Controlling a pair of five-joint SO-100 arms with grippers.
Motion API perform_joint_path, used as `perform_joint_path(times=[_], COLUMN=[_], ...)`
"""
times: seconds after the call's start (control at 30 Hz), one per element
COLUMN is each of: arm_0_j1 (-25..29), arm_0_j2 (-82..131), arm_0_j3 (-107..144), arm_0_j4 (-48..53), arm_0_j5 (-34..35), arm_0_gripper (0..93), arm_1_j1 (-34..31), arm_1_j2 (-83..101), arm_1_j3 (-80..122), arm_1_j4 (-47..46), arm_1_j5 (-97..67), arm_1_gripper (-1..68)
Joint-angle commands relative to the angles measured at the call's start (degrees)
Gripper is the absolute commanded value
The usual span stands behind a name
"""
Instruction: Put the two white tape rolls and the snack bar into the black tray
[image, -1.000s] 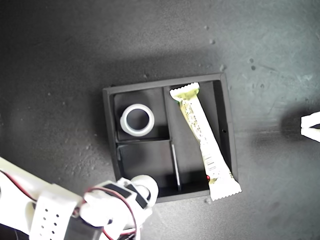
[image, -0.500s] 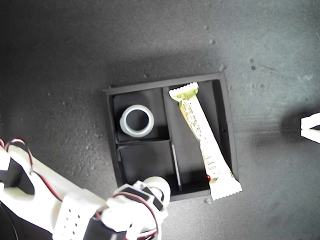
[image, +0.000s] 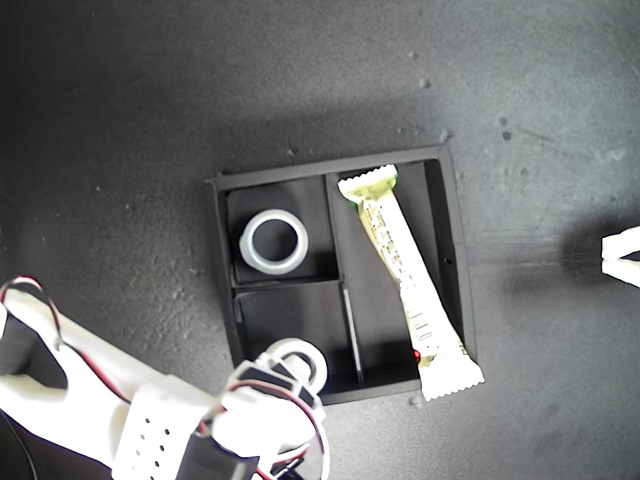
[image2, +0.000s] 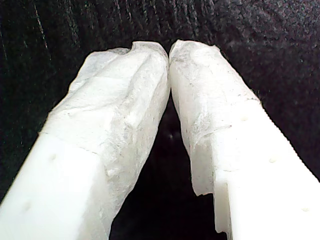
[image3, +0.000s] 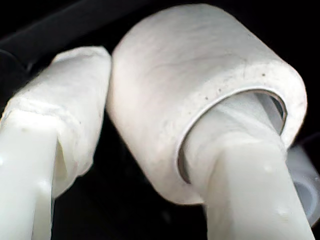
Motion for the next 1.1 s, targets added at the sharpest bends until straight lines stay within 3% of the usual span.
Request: perform_joint_path(times=[0.0,0.9,1.07], arm_0_j1=[-0.53,-0.09,-0.18], arm_0_j2=[5.45,11.25,20.57], arm_0_j3=[0.44,5.71,17.49], arm_0_j4=[1.05,1.05,1.05], arm_0_j5=[-0.35,0.62,-1.41], arm_0_gripper=[11.5,17.6,16.5], arm_1_j1=[-0.26,-0.62,-0.70], arm_1_j2=[0.53,0.53,0.53], arm_1_j3=[0.62,0.62,0.62], arm_1_j4=[-1.41,-1.76,-1.76], arm_1_j5=[-5.01,-5.36,-5.36], arm_1_gripper=[-0.3,-0.3,-0.3])
